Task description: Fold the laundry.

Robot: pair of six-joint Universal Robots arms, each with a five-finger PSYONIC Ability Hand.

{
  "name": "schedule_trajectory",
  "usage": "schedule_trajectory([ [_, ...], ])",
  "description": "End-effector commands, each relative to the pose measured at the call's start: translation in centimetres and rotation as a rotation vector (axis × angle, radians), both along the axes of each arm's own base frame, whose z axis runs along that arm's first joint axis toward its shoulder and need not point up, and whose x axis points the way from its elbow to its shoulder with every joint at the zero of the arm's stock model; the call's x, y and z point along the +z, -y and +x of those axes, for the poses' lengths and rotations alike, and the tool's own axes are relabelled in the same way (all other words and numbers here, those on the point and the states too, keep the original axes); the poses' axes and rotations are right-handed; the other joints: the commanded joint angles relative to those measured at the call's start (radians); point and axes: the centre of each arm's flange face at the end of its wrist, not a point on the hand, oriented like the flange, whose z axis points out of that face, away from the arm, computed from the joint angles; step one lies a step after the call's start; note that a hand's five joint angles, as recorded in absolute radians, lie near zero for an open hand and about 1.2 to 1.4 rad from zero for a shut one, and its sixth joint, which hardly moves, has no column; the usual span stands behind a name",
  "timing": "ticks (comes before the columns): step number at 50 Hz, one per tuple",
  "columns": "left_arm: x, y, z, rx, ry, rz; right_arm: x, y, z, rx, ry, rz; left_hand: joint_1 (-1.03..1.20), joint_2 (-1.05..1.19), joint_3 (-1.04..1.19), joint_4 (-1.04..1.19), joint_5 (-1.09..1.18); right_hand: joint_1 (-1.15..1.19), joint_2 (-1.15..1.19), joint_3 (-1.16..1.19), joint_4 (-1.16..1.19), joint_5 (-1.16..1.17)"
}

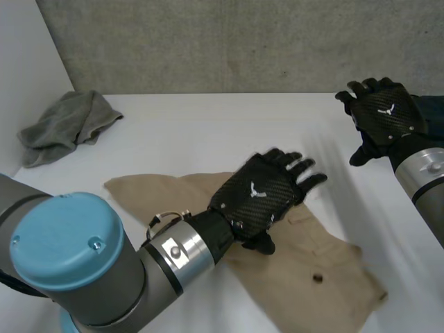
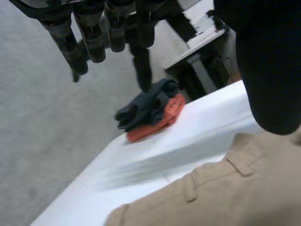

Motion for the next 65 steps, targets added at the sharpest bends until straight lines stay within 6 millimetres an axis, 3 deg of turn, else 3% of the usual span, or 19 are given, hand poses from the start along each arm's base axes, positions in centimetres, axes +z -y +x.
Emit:
schedule_trajectory([
  [1, 3.8, 6.3, 2.7, 0.275, -0.094, -0.04, 1.2, 0.3, 0.4, 0.017, -0.003, 0.007, -0.026, -0.033, -0.036, -0.03, -0.043, -0.027, -0.049, -0.032, -0.058, -0.064],
  [4, 4.5, 8.8, 4.3, 0.376, -0.13, -0.026, 1.6, 0.1, 0.6, 0.027, -0.005, 0.053, -0.026, -0.033, -0.036, -0.03, -0.043, -0.027, -0.049, -0.032, -0.058, -0.064],
  [11, 4.5, 12.5, 7.2, 0.505, -0.094, 0.026, 1.5, -1.1, 0.8, 0.046, -0.044, 0.267, 0.013, 0.006, 0.002, 0.009, -0.004, -0.027, -0.049, -0.032, -0.058, -0.064],
  [16, 1.9, 14.6, 9.2, 0.593, 0.041, 0.184, 0.2, -1.4, 2.4, 0.104, -0.076, 0.388, 0.025, 0.018, 0.014, 0.021, 0.008, -0.027, -0.049, -0.032, -0.058, -0.064],
  [21, 0.7, 16.1, 11.4, 0.68, 0.109, 0.264, -1.3, -0.5, 4.5, 0.147, -0.092, 0.417, 0.104, 0.097, 0.093, 0.1, 0.087, -0.027, -0.049, -0.032, -0.058, -0.064],
  [27, -1.9, 18.6, 12.1, 0.786, 0.166, 0.291, -3.1, 0.1, 6.5, 0.184, -0.112, 0.437, 0.175, 0.167, 0.164, 0.171, 0.158, -0.027, -0.049, -0.032, -0.058, -0.064],
  [36, -5.6, 19.9, 12.7, 0.81, 0.386, 0.302, -4.2, -0.3, 7.2, 0.203, -0.126, 0.455, 0.204, 0.197, 0.193, 0.2, 0.187, -0.027, -0.049, -0.032, -0.058, -0.064],
  [38, -6.1, 20.0, 12.7, 0.808, 0.406, 0.307, -4.2, -0.4, 7.3, 0.204, -0.133, 0.451, 0.332, 0.325, 0.322, 0.329, 0.316, -0.027, -0.049, -0.032, -0.058, -0.064],
  [42, -6.3, 20.5, 12.5, 0.809, 0.403, 0.305, -4.3, -0.3, 7.2, 0.192, -0.161, 0.431, 1.094, 1.087, 1.084, 1.09, 1.077, -0.027, -0.049, -0.032, -0.058, -0.064],
  [43, -5.9, 20.5, 12.3, 0.806, 0.396, 0.294, -4.2, -0.1, 7.3, 0.191, -0.163, 0.423, 1.195, 1.188, 1.184, 1.191, 1.178, -0.027, -0.049, -0.032, -0.058, -0.064],
  [46, -5.4, 20.2, 11.8, 0.791, 0.39, 0.281, -3.7, 0.5, 7.6, 0.194, -0.163, 0.383, 1.196, 1.189, 1.185, 1.192, 1.179, -0.027, -0.049, -0.032, -0.058, -0.064],
  [50, -0.6, 18.6, 10.8, 0.763, 0.312, 0.185, -2.8, 2.3, 8.4, 0.206, -0.136, 0.3, 1.196, 1.189, 1.185, 1.192, 1.179, -0.027, -0.049, -0.032, -0.058, -0.064],
  [51, 1.3, 17.4, 10.3, 0.74, 0.285, 0.147, -2.6, 2.6, 8.6, 0.208, -0.132, 0.286, 1.196, 1.189, 1.185, 1.192, 1.179, -0.027, -0.049, -0.032, -0.058, -0.064],
  [54, 4.4, 14.7, 9.3, 0.695, 0.242, 0.072, -2.1, 3.8, 9.4, 0.244, -0.117, 0.247, 1.196, 1.189, 1.185, 1.192, 1.179, -0.027, -0.049, -0.032, -0.058, -0.064],
  [58, 7.4, 11.4, 8.6, 0.642, 0.201, -0.003, -2.2, 4.2, 10.8, 0.379, -0.093, 0.225, 1.196, 1.189, 1.185, 1.192, 1.179, -0.027, -0.049, -0.032, -0.058, -0.064],
  [65, 9.8, 6.4, 7.9, 0.552, 0.203, -0.113, -4.5, 4.2, 12.4, 0.534, -0.062, 0.277, 1.196, 1.189, 1.185, 1.192, 1.179, -0.027, -0.049, -0.032, -0.058, -0.064],
])
